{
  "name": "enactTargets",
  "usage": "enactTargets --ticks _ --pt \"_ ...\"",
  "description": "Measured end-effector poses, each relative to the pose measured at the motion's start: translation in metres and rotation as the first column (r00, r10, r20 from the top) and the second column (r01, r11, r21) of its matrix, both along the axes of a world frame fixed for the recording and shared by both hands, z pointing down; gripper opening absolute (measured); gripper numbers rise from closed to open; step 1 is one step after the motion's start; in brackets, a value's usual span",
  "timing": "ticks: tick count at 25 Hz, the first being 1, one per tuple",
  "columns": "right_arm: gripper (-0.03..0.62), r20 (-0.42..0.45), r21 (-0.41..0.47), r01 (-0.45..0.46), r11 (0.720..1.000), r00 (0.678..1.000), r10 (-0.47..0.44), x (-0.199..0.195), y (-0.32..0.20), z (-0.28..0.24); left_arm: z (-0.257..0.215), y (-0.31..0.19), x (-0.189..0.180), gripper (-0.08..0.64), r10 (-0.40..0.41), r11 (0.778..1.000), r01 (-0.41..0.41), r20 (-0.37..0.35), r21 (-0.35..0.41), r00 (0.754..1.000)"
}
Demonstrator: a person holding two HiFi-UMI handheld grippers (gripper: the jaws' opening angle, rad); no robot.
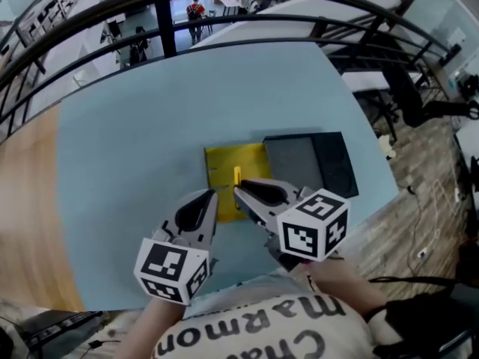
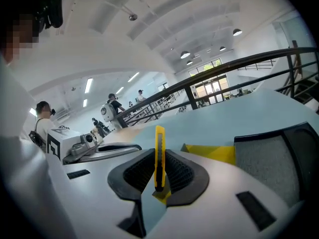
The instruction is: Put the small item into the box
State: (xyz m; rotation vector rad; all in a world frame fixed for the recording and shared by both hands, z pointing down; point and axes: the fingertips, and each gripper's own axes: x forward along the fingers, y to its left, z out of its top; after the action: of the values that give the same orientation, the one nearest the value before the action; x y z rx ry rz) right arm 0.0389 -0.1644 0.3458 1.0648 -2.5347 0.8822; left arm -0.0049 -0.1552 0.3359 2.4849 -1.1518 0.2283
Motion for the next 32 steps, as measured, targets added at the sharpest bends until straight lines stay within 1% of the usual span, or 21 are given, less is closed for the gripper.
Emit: enactTargets --ticks 4,8,16,20,23,25,28,32 --pt "0.078 0.009 0.004 0.078 0.997 0.997 -0.078 0.002 -0.008 -0.001 0.0 -0.006 0.004 0.0 -0.08 0.997 0.08 0.006 0.001 0.997" --pt "0.078 0.007 -0.002 0.158 0.987 0.987 -0.158 0.005 -0.01 0.003 0.002 -0.007 0.011 -0.001 -0.149 0.989 0.149 0.007 -0.002 0.989" --pt "0.078 0.02 -0.035 0.306 0.951 0.952 -0.305 0.002 -0.008 0.011 0.006 -0.003 0.02 -0.001 -0.266 0.964 0.266 0.022 -0.017 0.964" --pt "0.078 0.027 -0.056 0.345 0.937 0.939 -0.344 -0.006 0.0 0.018 0.011 0.012 0.015 -0.001 -0.286 0.957 0.288 0.048 -0.039 0.957" --pt "0.078 0.022 -0.077 0.351 0.933 0.936 -0.35 -0.008 0.004 0.026 0.016 0.019 0.01 -0.002 -0.304 0.95 0.308 0.069 -0.058 0.95" --pt "0.078 0.018 -0.093 0.35 0.932 0.937 -0.35 -0.01 0.006 0.031 0.018 0.02 0.006 -0.002 -0.312 0.946 0.317 0.07 -0.067 0.947" --pt "0.078 0.007 -0.108 0.341 0.934 0.94 -0.342 -0.014 0.007 0.035 0.02 0.018 0.004 -0.001 -0.292 0.952 0.297 0.069 -0.078 0.954" --pt "0.078 -0.012 -0.134 0.293 0.947 0.955 -0.297 -0.019 0.005 0.041 0.024 0.016 -0.001 -0.001 -0.226 0.967 0.233 0.074 -0.101 0.971"
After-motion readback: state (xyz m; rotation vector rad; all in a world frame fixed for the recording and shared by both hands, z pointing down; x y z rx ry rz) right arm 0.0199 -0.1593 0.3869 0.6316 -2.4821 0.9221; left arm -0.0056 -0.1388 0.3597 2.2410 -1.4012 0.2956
